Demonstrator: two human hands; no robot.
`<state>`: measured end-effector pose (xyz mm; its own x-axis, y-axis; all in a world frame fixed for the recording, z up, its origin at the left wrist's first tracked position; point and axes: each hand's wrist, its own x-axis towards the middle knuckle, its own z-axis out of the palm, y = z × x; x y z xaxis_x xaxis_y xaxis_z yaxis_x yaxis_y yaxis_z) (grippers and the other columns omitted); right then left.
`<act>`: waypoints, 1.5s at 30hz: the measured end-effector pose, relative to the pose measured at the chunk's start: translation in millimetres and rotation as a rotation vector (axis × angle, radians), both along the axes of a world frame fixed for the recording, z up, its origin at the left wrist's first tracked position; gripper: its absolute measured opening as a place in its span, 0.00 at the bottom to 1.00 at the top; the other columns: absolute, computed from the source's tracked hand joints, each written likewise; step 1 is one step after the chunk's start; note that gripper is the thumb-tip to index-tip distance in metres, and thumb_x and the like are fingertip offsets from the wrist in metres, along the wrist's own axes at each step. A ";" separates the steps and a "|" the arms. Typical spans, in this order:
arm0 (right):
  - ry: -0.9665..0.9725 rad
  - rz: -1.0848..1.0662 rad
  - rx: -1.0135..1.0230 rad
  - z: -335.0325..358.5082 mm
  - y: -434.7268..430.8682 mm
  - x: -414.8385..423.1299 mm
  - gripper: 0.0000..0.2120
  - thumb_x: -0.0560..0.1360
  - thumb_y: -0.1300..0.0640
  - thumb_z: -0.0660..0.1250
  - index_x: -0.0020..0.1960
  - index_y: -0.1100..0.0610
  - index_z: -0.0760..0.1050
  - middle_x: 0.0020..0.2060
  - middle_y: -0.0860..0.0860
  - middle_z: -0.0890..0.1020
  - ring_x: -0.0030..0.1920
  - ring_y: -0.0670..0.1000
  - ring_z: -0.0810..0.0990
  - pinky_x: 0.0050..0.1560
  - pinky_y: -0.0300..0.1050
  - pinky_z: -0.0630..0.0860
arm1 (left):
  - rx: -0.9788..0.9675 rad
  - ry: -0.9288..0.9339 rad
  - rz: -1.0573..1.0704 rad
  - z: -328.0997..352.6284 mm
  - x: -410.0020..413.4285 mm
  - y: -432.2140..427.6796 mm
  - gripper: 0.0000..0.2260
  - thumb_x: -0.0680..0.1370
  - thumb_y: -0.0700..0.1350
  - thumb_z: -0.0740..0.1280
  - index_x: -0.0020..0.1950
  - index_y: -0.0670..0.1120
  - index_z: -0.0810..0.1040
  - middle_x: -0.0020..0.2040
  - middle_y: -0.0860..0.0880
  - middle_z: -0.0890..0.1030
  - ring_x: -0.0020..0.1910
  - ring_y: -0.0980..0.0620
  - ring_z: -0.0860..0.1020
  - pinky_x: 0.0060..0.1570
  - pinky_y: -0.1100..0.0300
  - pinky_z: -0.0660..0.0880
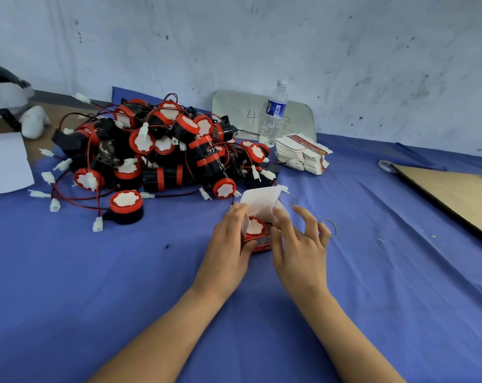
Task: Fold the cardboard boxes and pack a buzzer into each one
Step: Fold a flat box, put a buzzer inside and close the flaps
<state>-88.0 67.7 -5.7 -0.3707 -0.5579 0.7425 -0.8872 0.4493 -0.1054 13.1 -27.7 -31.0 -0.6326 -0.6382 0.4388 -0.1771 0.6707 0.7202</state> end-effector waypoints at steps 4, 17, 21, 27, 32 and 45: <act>-0.026 0.024 0.024 -1.9 2.8 -4.1 0.13 0.71 0.65 0.71 0.56 0.61 0.80 0.32 0.51 0.83 0.64 0.54 0.73 0.64 0.56 0.62 | -0.052 -0.070 -0.002 0.0 -1.5 -2.2 0.25 0.79 0.42 0.66 0.75 0.49 0.65 0.78 0.49 0.59 0.74 0.49 0.61 0.68 0.67 0.57; -0.442 0.321 0.066 -1.9 6.8 -13.9 0.24 0.72 0.68 0.61 0.67 0.57 0.72 0.47 0.36 0.74 0.62 0.54 0.73 0.56 0.51 0.72 | -0.066 -0.058 0.023 2.2 -2.2 -0.6 0.17 0.79 0.41 0.66 0.68 0.46 0.76 0.79 0.49 0.55 0.74 0.50 0.64 0.65 0.51 0.71; -0.415 0.309 0.181 -4.5 3.3 -17.1 0.25 0.72 0.66 0.57 0.69 0.59 0.67 0.58 0.49 0.79 0.67 0.54 0.67 0.58 0.46 0.65 | -0.085 -0.054 0.031 2.8 -1.0 1.2 0.17 0.80 0.41 0.65 0.68 0.47 0.76 0.79 0.51 0.53 0.75 0.52 0.63 0.64 0.54 0.72; -0.406 0.234 0.313 -3.7 -1.0 -19.7 0.32 0.77 0.63 0.54 0.78 0.53 0.48 0.63 0.46 0.74 0.73 0.50 0.57 0.64 0.45 0.59 | -0.128 -0.021 -0.024 5.3 1.6 2.8 0.16 0.78 0.36 0.66 0.65 0.49 0.79 0.78 0.50 0.58 0.72 0.52 0.66 0.63 0.61 0.68; -0.340 0.170 0.367 -1.5 -9.3 -14.1 0.29 0.81 0.51 0.50 0.78 0.46 0.41 0.77 0.47 0.56 0.76 0.47 0.51 0.69 0.46 0.54 | -0.124 -0.011 -0.033 6.5 3.2 2.3 0.15 0.79 0.38 0.66 0.64 0.49 0.79 0.79 0.52 0.54 0.71 0.52 0.68 0.62 0.60 0.71; -0.550 0.281 0.246 -2.4 -9.2 -13.5 0.21 0.82 0.56 0.51 0.75 0.53 0.60 0.67 0.51 0.73 0.57 0.54 0.71 0.53 0.47 0.68 | -0.526 -0.206 0.227 9.4 -3.3 18.2 0.21 0.66 0.32 0.75 0.58 0.43 0.82 0.66 0.43 0.70 0.62 0.38 0.70 0.56 0.46 0.75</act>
